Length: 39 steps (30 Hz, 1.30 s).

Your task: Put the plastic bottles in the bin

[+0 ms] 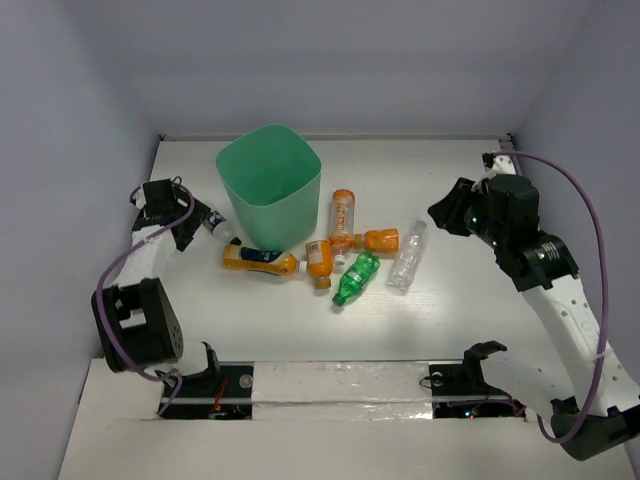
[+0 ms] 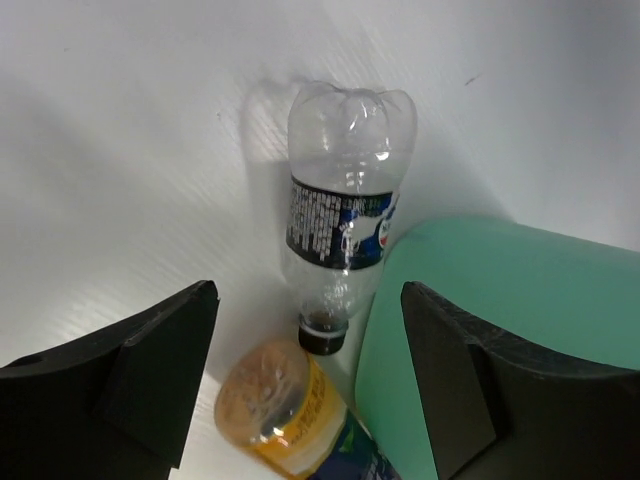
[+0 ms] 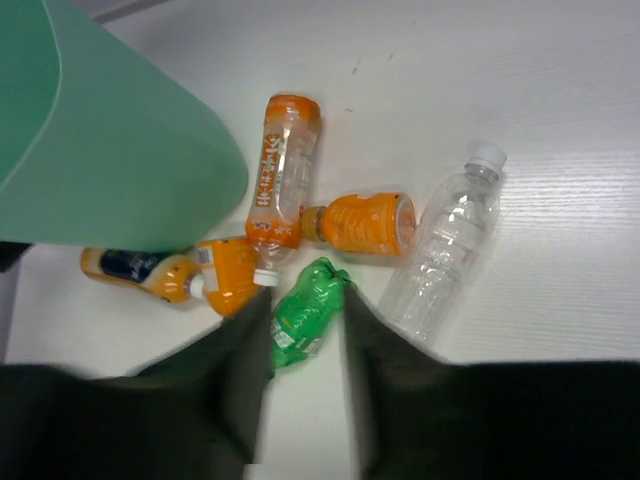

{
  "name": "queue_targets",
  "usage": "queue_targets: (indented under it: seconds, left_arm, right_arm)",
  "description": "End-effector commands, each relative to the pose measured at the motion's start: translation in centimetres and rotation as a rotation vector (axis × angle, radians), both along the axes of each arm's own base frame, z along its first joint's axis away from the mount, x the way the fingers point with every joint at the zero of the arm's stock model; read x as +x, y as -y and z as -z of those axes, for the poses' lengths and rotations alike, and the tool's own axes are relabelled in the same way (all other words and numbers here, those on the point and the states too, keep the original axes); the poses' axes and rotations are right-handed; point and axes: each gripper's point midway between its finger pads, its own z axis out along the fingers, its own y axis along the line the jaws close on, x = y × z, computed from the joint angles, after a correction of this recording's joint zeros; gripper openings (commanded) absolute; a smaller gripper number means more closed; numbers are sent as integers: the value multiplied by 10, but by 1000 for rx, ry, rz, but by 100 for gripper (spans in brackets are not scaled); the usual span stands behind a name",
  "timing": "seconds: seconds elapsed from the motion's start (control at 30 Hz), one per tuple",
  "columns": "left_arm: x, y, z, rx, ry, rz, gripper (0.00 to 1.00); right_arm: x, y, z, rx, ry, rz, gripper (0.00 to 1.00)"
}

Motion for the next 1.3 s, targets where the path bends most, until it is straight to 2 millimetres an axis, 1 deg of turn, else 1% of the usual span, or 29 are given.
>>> queue_targets:
  seconds: [0.0,0.07,0.1,0.17,0.23,0.27,0.3,0.37,0.4,0.5,0.53,0.57,0.63,0.67,0.73,0.77,0.83,0.87,0.9,0.93,0.97,1.0,1.03,1.07,1.1,1.13,1.17,1.23,1.27]
  left_arm:
    - [36,-2,-18,6,83,48,72]
    - [41,-4,0,8,42,52,72]
    - [43,-4,4,4,42,57,72]
    - [50,-5,17,2,30,61,72]
    - [55,-7,24,6,16,63,72]
    - [56,-7,35,2,-6,63,72]
    - [58,-7,40,-3,-15,66,72]
    - [64,-7,49,-8,-24,79,72]
    - [66,-5,50,-14,-19,87,73]
    - [73,-6,57,-12,-20,92,73]
    - [74,-7,59,-11,-23,94,72]
    - [73,-7,66,-11,-40,94,72]
    - [74,-9,70,-7,-49,93,67]
    - [74,-9,71,-6,-52,94,65]
    - [69,-8,75,-3,-61,95,52]
    - [68,-9,71,5,-53,92,48]
    - [62,-10,69,17,-56,89,41]
    - [60,-14,58,24,-35,79,37]
    - [56,-14,56,28,-34,78,32]
    - [54,-15,41,40,-4,73,32]
    - [52,-14,32,44,12,72,32]
    - [47,-14,27,49,21,70,32]
    - [45,-13,18,56,42,71,32]
    - [41,-13,-5,71,92,70,32]
    - [34,-13,-9,79,97,65,32]
    - [31,-12,-19,85,120,62,32]
    - [23,-12,-42,103,168,56,32]
    - [13,-10,-58,118,204,53,33]
    - [3,-9,-79,133,247,53,33]
  right_arm:
    - [9,4,-8,-10,58,32,49]
    - [11,4,-3,-10,51,38,62]
    - [11,1,2,2,34,33,74]
    - [14,-4,10,13,5,22,80]
    - [22,-4,24,26,-29,43,87]
    - [26,-3,30,27,-43,55,89]
    - [30,-5,40,30,-72,62,90]
    - [39,3,53,40,-98,97,92]
    - [41,2,57,52,-113,96,92]
    - [56,16,76,18,-148,165,95]
    - [59,16,81,9,-162,169,95]
    - [65,20,96,-10,-202,186,95]
    - [71,26,113,-38,-244,217,96]
    - [74,27,130,-58,-288,222,96]
    - [77,32,149,-69,-327,245,98]
    - [78,32,163,-83,-363,245,98]
    - [81,35,177,-90,-397,252,99]
    - [83,38,183,-91,-412,263,99]
    - [85,36,193,-92,-436,255,99]
    - [87,37,205,-95,-471,254,99]
    - [89,35,204,-85,-465,244,99]
    - [90,34,217,-79,-503,233,98]
    - [91,32,222,-77,-519,228,98]
    - [93,31,225,-77,-525,226,98]
    - [95,31,228,-78,-533,225,96]
    - [95,31,235,-84,-550,226,95]
    - [98,32,235,-87,-548,232,93]
    - [99,36,240,-104,-570,263,86]
    - [101,37,240,-105,-570,272,85]
